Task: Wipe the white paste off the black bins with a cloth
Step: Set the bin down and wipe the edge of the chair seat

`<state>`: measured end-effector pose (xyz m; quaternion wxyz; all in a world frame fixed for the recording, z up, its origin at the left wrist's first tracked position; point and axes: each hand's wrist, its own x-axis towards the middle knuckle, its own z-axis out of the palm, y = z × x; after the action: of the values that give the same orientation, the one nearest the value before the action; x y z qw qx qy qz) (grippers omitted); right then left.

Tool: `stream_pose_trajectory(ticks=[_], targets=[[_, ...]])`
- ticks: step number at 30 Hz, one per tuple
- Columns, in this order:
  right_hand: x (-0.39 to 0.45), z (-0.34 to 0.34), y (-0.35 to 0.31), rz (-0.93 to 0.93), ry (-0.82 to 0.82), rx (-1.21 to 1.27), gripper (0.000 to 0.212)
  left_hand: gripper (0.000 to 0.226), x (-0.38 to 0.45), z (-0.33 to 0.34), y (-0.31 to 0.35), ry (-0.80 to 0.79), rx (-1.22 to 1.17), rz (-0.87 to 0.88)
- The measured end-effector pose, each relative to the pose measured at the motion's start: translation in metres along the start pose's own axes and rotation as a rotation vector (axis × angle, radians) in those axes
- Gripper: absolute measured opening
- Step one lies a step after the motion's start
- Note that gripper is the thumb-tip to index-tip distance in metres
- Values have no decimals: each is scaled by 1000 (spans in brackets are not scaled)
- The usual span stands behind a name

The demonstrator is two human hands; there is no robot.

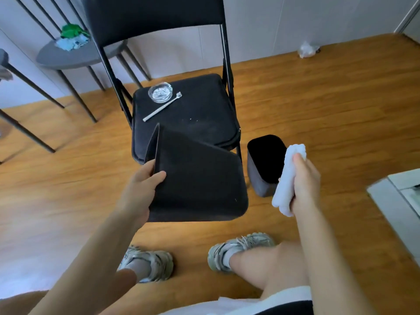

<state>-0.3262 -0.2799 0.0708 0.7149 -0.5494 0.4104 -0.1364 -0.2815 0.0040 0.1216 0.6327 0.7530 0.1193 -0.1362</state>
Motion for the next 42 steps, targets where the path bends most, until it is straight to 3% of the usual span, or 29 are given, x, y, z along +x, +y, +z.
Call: stream_pose_trajectory(ticks=[7, 12, 19, 23, 29, 35, 42], targets=[[62, -27, 5, 53, -9, -189, 19, 28, 41, 95, -74, -85, 438, 95], [75, -37, 8, 100, -15, -176, 31, 30, 43, 151, -122, -60, 644, 141], [81, -52, 3, 7, 40, -130, 20, 42, 31, 224, -139, -134, 825, 243], [80, -46, 5, 15, 51, -109, 17, 44, 30, 238, -138, -137, 844, 173], [71, -21, 7, -55, 29, -172, 21, 42, 36, 186, -147, -146, 846, 183], [47, 41, 11, -113, -127, -275, 17, 43, 36, 74, -156, -91, 950, 189], [11, 111, 27, -262, -270, -550, 20, 42, 40, -64, -187, 45, 1127, 50]])
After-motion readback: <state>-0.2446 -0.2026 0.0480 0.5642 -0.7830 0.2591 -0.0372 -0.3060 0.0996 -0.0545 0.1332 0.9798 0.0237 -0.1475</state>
